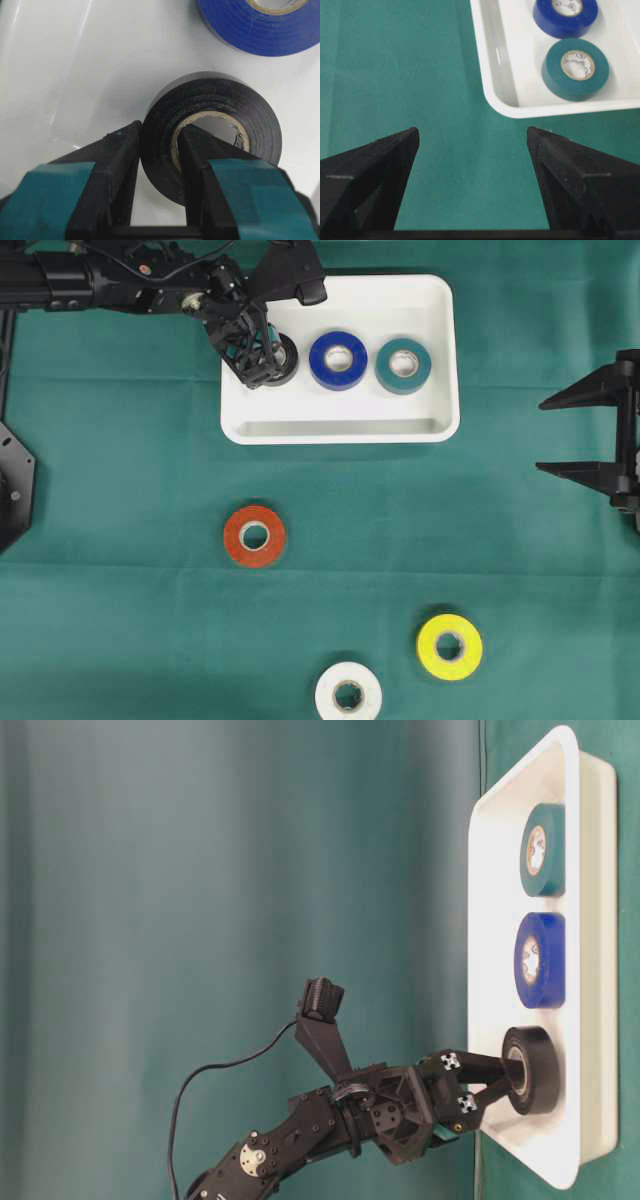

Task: Pick up the tape from a random location and place it into the white case.
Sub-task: 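Lower the black roll into the tray left of the blue roll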

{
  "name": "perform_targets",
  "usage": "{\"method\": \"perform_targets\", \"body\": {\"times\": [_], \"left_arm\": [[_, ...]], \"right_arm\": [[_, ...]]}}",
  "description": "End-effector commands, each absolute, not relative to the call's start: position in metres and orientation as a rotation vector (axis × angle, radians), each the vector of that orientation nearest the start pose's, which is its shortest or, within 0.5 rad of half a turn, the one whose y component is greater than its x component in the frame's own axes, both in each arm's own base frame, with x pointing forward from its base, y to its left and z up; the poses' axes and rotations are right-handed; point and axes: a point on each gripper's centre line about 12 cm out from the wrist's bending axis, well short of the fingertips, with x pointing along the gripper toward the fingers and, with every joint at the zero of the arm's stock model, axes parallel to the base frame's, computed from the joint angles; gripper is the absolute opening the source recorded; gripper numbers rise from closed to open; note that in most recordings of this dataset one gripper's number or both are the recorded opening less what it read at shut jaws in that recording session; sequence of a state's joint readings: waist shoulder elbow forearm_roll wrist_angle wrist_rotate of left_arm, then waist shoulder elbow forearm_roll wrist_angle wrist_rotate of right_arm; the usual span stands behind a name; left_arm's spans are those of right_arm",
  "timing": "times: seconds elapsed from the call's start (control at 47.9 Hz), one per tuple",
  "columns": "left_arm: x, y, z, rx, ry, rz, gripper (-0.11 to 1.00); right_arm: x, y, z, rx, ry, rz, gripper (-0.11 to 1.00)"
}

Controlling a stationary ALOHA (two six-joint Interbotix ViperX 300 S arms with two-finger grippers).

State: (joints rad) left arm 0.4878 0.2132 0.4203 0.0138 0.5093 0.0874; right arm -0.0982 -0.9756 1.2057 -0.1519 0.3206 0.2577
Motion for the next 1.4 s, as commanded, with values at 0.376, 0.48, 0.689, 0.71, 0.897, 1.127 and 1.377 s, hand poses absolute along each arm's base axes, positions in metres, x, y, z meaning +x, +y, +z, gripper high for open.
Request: {"method": "perform_targets", "body": {"times": [0.376,0.48,0.689,0.71,0.897,1.127,1.377], "left_arm": [[0.365,0.189,0.13,-0.176,1.08,0.383,0.19],[0.364,0.188,0.13,-0.175,1.081,0.382,0.41],[0.365,0.188,0.13,-0.173,1.076,0.381,0.93],[0.365,0.187,0.131,-0.174,1.074,0.381,0.92],[0.364,0.187,0.136,-0.171,1.065,0.381,0.85],[0.364,0.186,0.175,-0.15,0.99,0.39,0.85],[0.357,0.181,0.222,-0.137,0.948,0.393,0.85]], "right_arm": [[0.181,-0.024,0.223,0.12,0.521,-0.173,0.84],[0.181,-0.024,0.223,0.12,0.519,-0.173,0.84],[0.181,-0.024,0.224,0.12,0.516,-0.173,0.84],[0.181,-0.024,0.224,0.12,0.518,-0.173,0.84],[0.181,-0.024,0.224,0.12,0.516,-0.173,0.84],[0.181,-0.024,0.225,0.12,0.519,-0.174,0.84],[0.181,-0.024,0.225,0.12,0.519,-0.174,0.84]]}}
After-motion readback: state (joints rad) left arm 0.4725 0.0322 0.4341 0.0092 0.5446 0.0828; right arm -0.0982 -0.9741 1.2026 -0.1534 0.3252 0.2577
